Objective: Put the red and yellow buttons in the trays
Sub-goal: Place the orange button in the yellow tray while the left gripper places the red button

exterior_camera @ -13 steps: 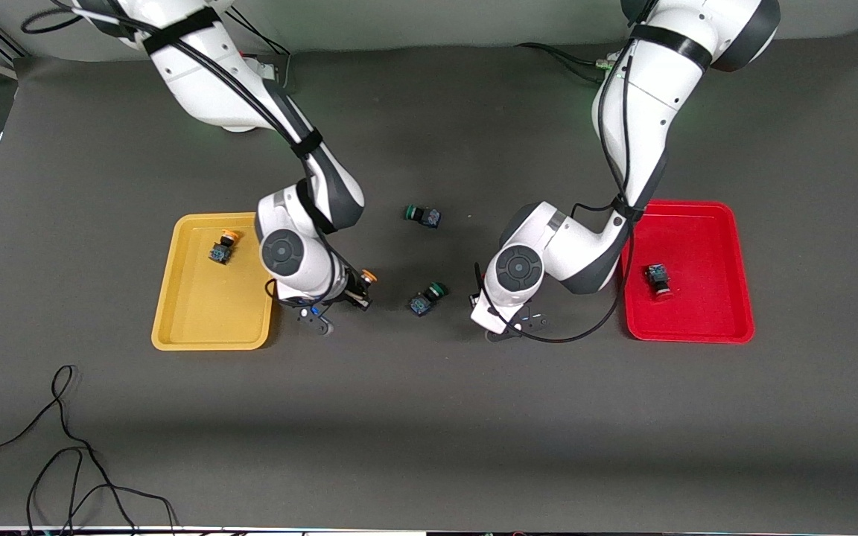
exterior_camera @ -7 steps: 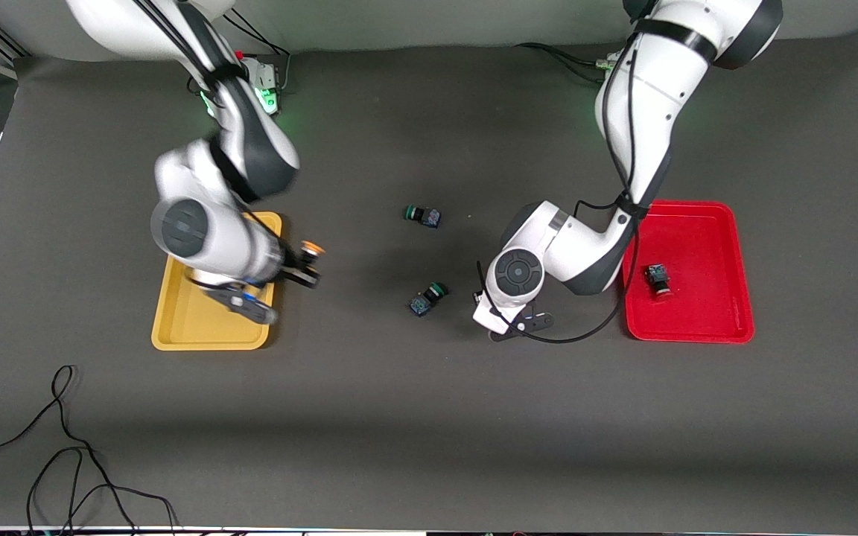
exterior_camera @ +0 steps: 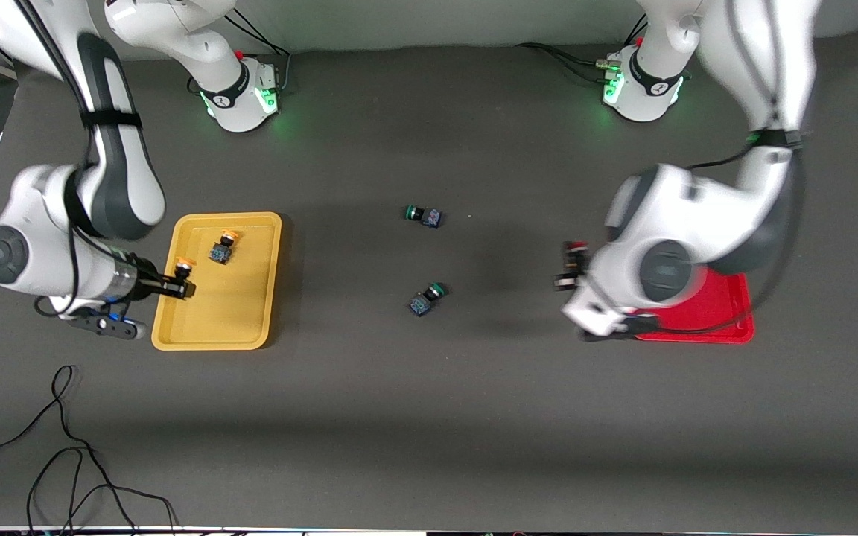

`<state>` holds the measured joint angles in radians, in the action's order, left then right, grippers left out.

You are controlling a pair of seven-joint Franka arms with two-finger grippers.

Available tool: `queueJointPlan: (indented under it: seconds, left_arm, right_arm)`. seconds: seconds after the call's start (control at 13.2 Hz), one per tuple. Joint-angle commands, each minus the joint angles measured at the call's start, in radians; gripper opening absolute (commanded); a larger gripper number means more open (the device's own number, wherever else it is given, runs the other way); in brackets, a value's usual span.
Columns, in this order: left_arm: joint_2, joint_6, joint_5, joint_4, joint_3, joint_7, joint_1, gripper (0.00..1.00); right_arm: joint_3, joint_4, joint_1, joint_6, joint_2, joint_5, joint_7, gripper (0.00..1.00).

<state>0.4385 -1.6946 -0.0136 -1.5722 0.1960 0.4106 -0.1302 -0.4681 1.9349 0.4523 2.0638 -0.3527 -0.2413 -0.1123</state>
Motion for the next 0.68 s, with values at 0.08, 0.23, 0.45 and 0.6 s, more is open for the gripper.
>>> queueJointPlan:
  seconds: [0.08,0.23,0.45,0.6]
  left_arm:
    - [-0.123,-0.063,0.076,-0.241,0.002,-0.35,0.251,0.2]
    - [-0.098,-0.201,0.144,-0.325,0.002,-0.424,0.332,0.2]
    - [-0.029,-0.489,0.237,-0.491,-0.001,-0.431,0.366,0.21]
    - [-0.014,-0.528,0.259,-0.508,-0.01,-0.435,0.392,0.3]
  right_arm:
    - [-0.001,0.047,0.028,0.147,-0.1,-0.113,0.102,0.1]
    - [-0.003,0.047,0.028,0.147,-0.104,-0.113,0.1,0.19]
    - [-0.001,0.047,0.031,0.147,-0.104,-0.113,0.099,0.22]
    - [-0.001,0.046,0.032,0.147,-0.109,-0.113,0.091,0.66]
